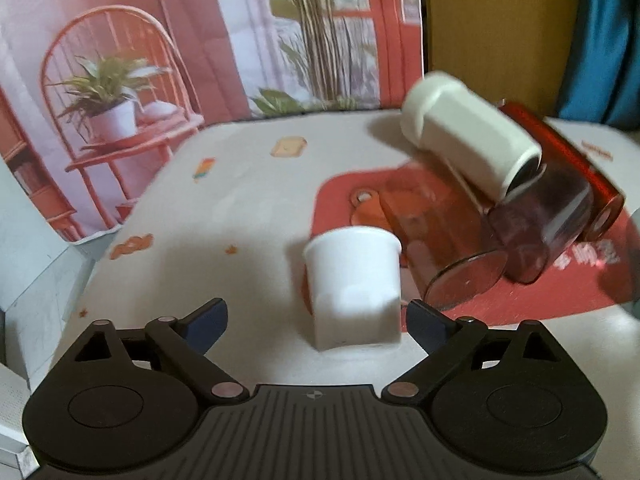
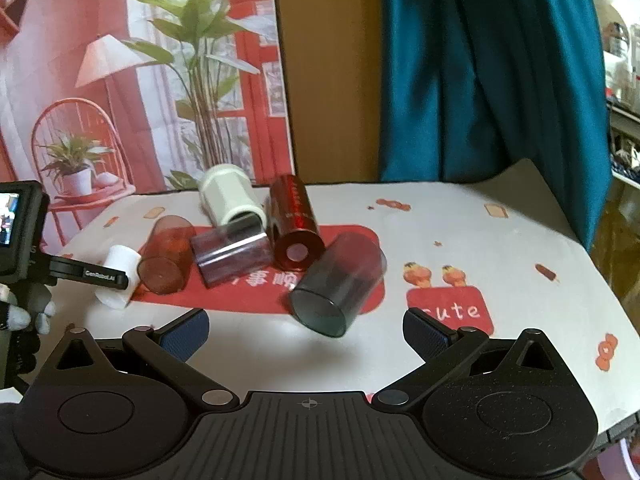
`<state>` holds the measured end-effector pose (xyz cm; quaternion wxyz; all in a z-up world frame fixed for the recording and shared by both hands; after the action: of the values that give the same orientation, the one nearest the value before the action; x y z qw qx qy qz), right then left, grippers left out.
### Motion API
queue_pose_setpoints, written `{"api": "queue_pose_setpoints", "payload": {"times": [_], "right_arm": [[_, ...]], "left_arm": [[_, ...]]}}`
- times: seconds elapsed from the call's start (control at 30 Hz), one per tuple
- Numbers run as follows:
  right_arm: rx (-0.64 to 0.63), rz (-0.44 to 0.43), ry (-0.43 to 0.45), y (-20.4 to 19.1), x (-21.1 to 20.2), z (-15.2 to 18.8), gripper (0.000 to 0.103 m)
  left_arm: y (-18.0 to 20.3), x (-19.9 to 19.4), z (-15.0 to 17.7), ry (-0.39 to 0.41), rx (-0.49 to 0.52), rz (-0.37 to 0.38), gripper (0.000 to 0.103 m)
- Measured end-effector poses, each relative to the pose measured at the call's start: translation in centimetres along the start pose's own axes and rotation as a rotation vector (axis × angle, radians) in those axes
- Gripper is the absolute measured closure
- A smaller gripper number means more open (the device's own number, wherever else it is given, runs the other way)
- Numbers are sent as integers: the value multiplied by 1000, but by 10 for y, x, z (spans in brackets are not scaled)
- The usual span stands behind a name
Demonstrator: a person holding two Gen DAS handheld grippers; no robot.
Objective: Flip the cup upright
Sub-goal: 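Move the left gripper to the small white paper cup and close on it, then lift the white paper cup with the left gripper and rotate it upright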
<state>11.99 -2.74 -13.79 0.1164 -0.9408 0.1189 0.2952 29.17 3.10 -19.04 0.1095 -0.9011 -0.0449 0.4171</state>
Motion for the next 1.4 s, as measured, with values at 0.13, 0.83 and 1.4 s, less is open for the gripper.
{"api": "queue_pose_setpoints", "payload": {"times": [0.13, 0.83, 1.4], "right_arm": [[22, 8, -19, 8, 4, 2, 0], [109, -26, -33, 28, -4, 19, 0], [73, -33, -145, 14, 18, 25, 0]], "left_arm": [[6, 6, -1, 7, -20, 24, 48], [120, -71, 44, -17, 105, 263, 49], [86, -123, 39, 68, 56, 219, 18]]}}
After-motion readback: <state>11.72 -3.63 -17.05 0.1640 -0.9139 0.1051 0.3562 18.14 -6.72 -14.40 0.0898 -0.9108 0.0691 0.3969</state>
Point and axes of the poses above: each gripper's, at about its wrist camera, not at the fingertips, and x roughly the way its jaws point, y to its right, z to its underside, the point moved 8 cm from there along x, roughly the way its jaws point, and after that the axes turned 3 degrees about -z, right-handed, at the moved point
